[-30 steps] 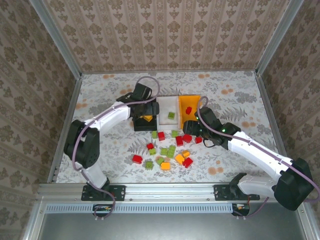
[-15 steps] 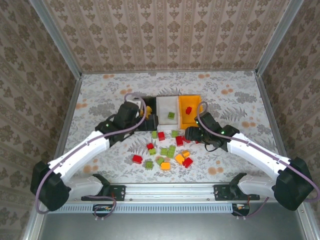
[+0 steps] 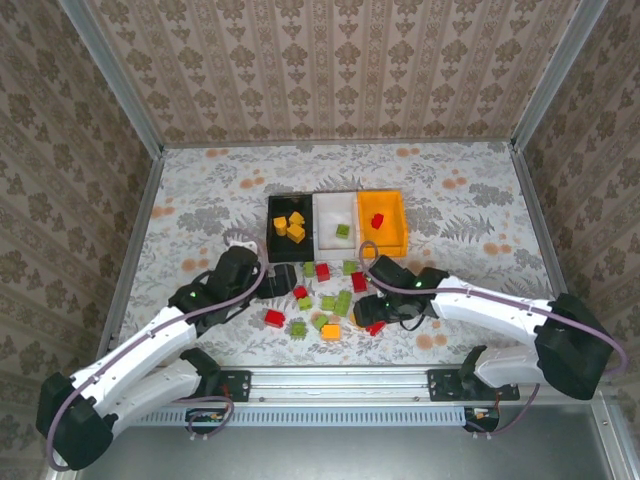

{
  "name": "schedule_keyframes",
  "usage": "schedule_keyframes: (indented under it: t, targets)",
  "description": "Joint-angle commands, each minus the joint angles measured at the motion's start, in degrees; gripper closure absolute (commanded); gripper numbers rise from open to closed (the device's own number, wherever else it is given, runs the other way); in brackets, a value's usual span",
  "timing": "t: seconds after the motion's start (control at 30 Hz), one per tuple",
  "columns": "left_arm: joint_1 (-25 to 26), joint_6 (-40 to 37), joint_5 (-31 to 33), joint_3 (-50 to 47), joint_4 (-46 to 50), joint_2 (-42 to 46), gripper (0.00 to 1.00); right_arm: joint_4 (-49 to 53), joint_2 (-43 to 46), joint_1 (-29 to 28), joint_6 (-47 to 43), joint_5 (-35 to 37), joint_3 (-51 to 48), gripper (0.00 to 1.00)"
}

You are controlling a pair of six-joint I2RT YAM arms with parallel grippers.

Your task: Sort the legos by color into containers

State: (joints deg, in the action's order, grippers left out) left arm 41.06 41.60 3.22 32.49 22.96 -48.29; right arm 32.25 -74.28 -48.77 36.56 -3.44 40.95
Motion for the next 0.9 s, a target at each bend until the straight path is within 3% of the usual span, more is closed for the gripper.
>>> schedule_keyframes:
  t: [0.0,0.6,0.87]
  targets:
    - [-0.88,1.63,1.12,-0.67,1.63,0.94,0.0,1.63,-2.16,-2.56,-3.2,1.68,0.02,0.24]
    - [-2.91,2.07,0.29,-1.74,2.0,0.52,0.0,2.53,-10.02,-6.03,-6.99,9.23,2.92,0.31]
    - [-3.0,2.09,0.51,-1.82,2.85,0.57,0.0,0.24,-10.82,-5.99,-7.92,7.26,2.6,0.48]
